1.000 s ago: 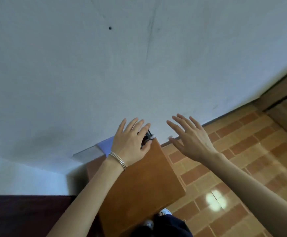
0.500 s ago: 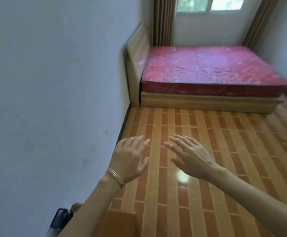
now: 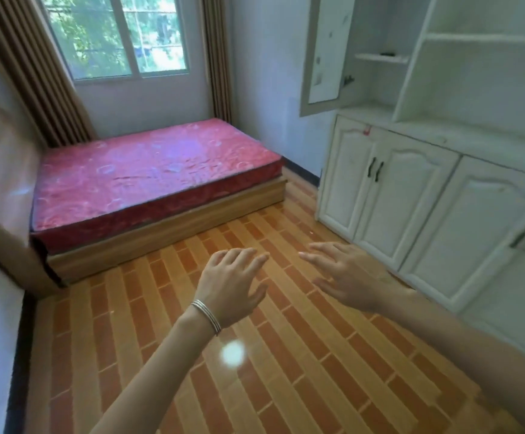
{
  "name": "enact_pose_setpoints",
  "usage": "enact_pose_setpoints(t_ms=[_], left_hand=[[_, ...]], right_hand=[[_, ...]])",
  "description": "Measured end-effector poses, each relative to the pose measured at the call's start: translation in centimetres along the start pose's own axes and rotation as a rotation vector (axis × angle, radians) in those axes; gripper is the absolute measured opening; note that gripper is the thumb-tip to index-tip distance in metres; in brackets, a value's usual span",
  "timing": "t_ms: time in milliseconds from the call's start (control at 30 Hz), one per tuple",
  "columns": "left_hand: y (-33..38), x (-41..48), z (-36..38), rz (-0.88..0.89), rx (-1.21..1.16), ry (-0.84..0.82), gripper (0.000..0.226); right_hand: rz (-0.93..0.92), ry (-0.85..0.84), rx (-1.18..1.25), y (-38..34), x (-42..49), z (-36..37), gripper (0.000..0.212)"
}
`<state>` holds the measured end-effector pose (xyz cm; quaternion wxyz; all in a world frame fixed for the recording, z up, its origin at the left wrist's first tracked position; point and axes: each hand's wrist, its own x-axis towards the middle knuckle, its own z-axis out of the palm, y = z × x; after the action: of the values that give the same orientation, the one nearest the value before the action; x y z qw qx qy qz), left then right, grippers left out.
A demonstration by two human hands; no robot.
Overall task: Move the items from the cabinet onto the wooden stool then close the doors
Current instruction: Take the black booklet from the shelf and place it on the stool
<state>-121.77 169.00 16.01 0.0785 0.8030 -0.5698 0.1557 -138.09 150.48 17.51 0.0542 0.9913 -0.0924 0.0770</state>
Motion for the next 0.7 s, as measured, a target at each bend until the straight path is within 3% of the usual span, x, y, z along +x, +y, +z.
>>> enact_pose_setpoints(t_ms=[367,700], left_hand=[[9.9,20.6,-0.9,0.264,-0.097,0.175,0.055],[10.3,32.8,0.7,0.366,-0.122,0.239,0.057]], right_hand=[[0.272,0.184,-0.092,16.6,-2.5,-6.7,0.046],[0.396,0.269,-0.204,25.2,1.4,-7.9,0.048]])
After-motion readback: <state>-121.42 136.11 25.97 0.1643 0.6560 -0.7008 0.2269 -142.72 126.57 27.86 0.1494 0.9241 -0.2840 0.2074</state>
